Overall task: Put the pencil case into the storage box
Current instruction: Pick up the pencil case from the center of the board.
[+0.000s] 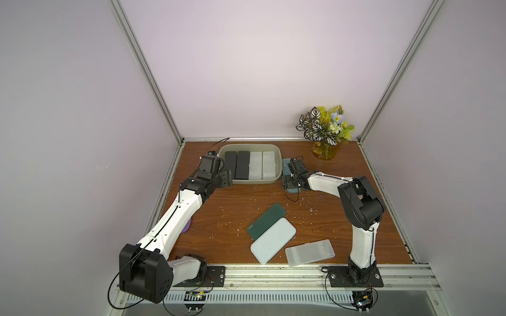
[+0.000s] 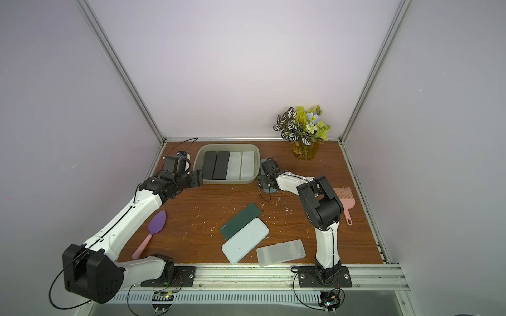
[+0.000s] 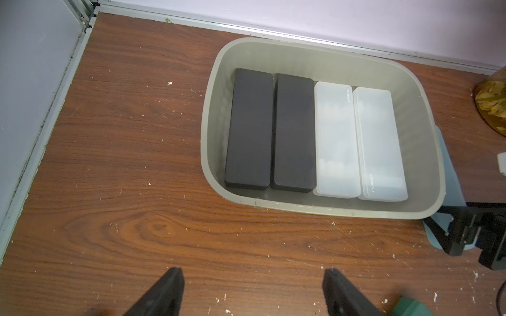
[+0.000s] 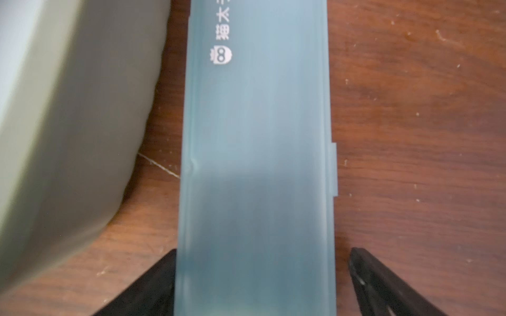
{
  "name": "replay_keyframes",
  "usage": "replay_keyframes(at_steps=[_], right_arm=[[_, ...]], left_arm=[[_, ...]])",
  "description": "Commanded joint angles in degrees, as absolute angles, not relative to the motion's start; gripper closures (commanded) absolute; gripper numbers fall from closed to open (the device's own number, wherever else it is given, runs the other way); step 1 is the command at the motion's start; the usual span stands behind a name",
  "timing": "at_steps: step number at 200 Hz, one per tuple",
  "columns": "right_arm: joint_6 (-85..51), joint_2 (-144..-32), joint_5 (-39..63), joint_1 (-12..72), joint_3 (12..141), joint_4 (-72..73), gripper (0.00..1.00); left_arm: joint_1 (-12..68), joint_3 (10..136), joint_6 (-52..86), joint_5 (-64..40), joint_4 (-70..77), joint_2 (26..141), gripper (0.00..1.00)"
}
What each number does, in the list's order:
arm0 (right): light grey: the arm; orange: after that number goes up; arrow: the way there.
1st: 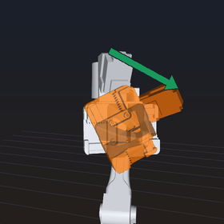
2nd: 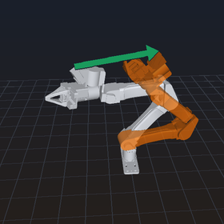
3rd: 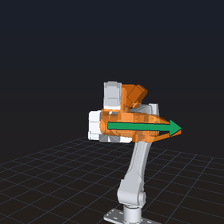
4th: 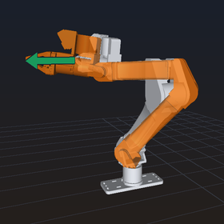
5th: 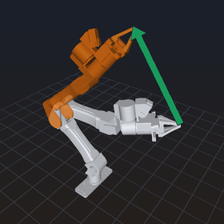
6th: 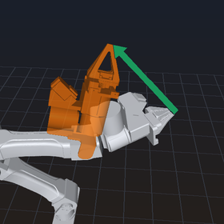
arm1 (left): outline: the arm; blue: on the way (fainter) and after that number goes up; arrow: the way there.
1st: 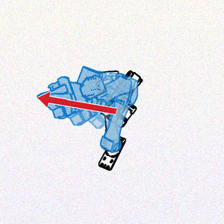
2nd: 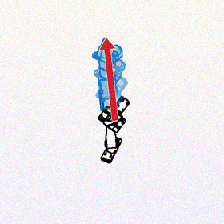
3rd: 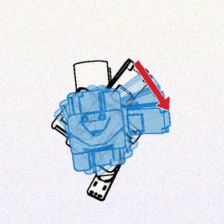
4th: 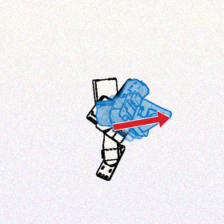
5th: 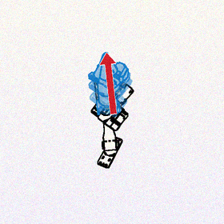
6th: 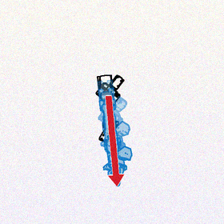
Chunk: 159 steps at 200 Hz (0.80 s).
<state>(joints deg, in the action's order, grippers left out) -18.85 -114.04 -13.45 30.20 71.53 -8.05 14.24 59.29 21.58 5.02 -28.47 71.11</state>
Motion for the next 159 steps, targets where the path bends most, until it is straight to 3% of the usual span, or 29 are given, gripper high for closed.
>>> replay_keyframes(at_steps=[1, 83, 96, 115, 159], right_arm=[[-18.3, -113.9, -11.3, 29.6, 68.9, -12.1, 0.05], [-18.7, -98.8, -8.5, 29.3, 54.7, -15.2, 0.30], [-18.1, -97.6, -8.5, 29.4, 55.1, -16.0, 0.23], [-17.5, -97.8, -10.1, 29.3, 57.1, -17.4, 0.02], [-16.8, -103.7, -9.4, 29.4, 63.4, -19.3, 0.01]], left_arm=[[13.6, 59.8, 21.6, 5.4, -29.5, 71.1, 0.19], [13.6, 59.0, 22.1, 5.0, -29.4, 70.9, 0.19], [13.5, 59.0, 22.1, 5.0, -29.4, 70.8, 0.19], [13.5, 58.8, 22.2, 5.1, -29.4, 70.4, 0.19], [13.5, 58.2, 22.6, 5.4, -29.3, 69.9, 0.19]])
